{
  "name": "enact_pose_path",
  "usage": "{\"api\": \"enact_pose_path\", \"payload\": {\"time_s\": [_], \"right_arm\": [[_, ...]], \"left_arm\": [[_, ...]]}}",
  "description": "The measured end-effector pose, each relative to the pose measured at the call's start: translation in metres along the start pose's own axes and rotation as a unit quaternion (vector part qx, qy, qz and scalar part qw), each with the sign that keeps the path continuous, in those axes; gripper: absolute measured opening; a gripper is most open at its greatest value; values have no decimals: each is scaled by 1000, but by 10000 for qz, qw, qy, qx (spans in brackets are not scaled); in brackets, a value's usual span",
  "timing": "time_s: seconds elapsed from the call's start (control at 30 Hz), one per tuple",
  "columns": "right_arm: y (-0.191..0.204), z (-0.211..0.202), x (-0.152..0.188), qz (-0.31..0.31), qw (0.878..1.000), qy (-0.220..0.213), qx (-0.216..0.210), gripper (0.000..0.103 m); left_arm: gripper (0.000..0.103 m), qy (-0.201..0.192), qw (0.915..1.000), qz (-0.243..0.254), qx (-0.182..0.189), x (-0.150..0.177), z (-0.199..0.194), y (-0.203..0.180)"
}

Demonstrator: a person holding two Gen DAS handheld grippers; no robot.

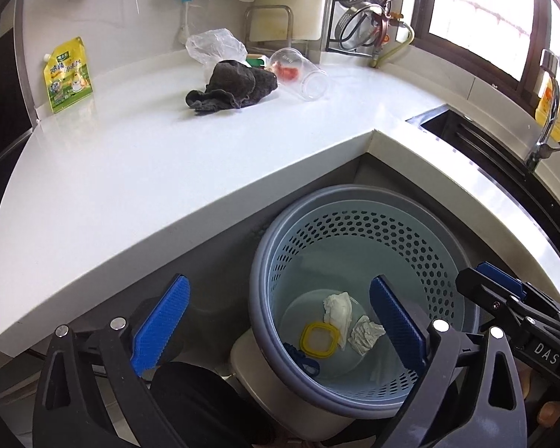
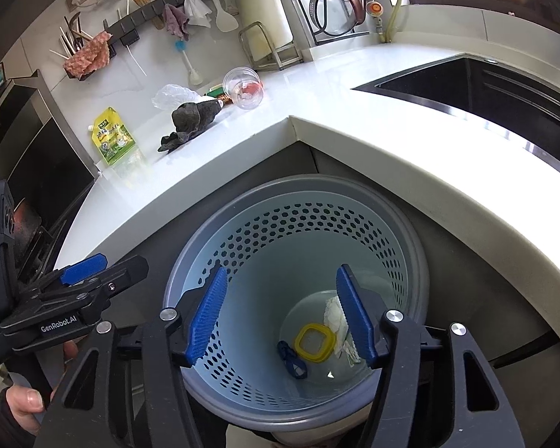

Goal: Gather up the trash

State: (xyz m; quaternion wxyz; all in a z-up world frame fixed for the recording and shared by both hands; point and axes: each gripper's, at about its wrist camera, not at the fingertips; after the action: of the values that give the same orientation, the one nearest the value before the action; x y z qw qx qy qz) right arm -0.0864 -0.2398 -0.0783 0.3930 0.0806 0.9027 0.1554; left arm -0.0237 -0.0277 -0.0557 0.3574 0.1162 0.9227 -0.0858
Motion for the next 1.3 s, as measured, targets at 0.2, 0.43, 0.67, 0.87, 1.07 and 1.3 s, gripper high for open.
{"api": "enact_pose_path", "payload": {"time_s": [0.2,0.43,0.67,0.87,1.07,1.3], "right_arm": [[16,2,-17,-194,9997,-138,-16,66],[32,11,-35,-324,9991,-244,-92,68],[39,22,-53,-381,9987,-307,-140,68],[43,30,-68,-384,9984,-379,-171,69],[46,42,-82,-430,9981,-391,-186,69],[50,62,-98,-486,9978,-369,-238,69]], "left_arm": [[96,-199,9997,-100,41,-11,-10,13],[97,-494,9987,-141,-41,-28,-18,28],[97,-635,9976,-248,-115,-44,-18,44],[97,-718,9969,-277,-152,-56,-15,51],[97,-812,9962,-256,-179,-73,-9,56],[97,-855,9956,-312,-216,-91,3,65]]}}
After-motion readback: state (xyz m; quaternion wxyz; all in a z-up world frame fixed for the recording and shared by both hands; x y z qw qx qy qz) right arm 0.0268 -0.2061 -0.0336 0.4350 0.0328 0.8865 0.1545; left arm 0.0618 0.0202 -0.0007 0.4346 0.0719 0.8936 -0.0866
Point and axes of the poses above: each gripper's, at about its wrist camera, not at the fingertips, and z roughly the way its jaws point, y to its left, x to its underside
